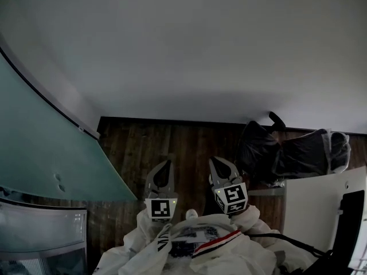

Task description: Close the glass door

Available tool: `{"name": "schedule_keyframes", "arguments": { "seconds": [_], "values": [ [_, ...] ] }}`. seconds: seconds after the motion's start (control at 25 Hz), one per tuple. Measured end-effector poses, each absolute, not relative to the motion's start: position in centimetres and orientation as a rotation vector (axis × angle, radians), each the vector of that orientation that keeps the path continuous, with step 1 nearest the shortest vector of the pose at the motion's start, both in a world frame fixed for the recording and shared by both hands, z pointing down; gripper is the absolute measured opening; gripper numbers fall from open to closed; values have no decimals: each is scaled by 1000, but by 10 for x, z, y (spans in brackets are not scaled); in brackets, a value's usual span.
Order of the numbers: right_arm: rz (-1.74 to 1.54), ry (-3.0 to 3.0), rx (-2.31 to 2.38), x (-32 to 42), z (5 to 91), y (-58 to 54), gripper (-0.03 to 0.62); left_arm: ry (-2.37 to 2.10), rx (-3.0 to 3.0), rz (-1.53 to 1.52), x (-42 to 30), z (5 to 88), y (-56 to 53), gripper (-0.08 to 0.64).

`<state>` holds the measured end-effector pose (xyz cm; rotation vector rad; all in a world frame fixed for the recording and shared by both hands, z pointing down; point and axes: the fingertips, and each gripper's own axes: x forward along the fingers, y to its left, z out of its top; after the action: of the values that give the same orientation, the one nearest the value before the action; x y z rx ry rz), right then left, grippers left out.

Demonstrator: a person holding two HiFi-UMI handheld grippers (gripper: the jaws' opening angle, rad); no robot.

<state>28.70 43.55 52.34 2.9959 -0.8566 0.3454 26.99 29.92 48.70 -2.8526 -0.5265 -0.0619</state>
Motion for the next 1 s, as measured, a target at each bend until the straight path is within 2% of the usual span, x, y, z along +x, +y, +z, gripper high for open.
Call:
{"name": "schedule_keyframes", "arguments": {
  "seconds": [0.56, 0.8, 1.0],
  "values": [
    [354, -1274, 2853, 457, 527, 400, 5, -46, -2837, -151, 401, 476, 248, 2],
    [391, -1468, 2756, 494, 538, 377, 5, 135, -2831, -218, 417, 480, 234, 2],
    [492, -1705, 2596, 497, 564, 333, 5, 410, -2793, -300, 389, 484, 206, 2]
  ]
}}
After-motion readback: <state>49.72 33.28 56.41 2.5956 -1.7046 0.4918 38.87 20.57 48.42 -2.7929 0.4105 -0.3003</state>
